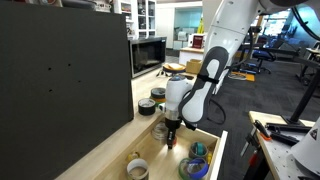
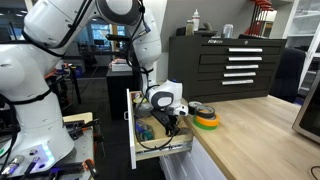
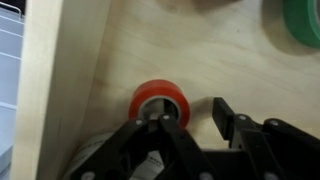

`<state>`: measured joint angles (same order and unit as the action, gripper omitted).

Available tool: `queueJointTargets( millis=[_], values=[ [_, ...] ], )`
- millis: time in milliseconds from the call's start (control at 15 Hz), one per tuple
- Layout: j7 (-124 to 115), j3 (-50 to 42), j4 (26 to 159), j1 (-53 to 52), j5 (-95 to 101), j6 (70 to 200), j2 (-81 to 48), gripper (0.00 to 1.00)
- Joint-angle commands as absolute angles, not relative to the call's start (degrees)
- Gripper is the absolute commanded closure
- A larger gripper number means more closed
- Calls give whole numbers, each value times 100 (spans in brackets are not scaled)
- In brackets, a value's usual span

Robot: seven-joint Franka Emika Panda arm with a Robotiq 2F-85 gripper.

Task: Remove the small orange tape from the drawer.

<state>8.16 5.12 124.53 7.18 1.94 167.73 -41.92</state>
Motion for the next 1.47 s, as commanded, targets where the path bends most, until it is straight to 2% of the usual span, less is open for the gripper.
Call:
queueJointTargets(
  millis=[0, 67, 200, 333, 733, 1400],
  values=[
    [1089, 746, 12444, 1056, 116, 16914, -4279, 86],
    [1103, 750, 12451, 1086, 116, 16931, -4264, 92],
    [1114, 754, 12538, 1116, 127, 16870, -4140, 98],
    [1102, 769, 12687, 1088, 146, 16797, -3918, 93],
    [1229, 923, 13163, 1036, 153, 16341, -3046, 93],
    [1676, 764, 13342, 827, 5, 14470, -1424, 94]
  ],
)
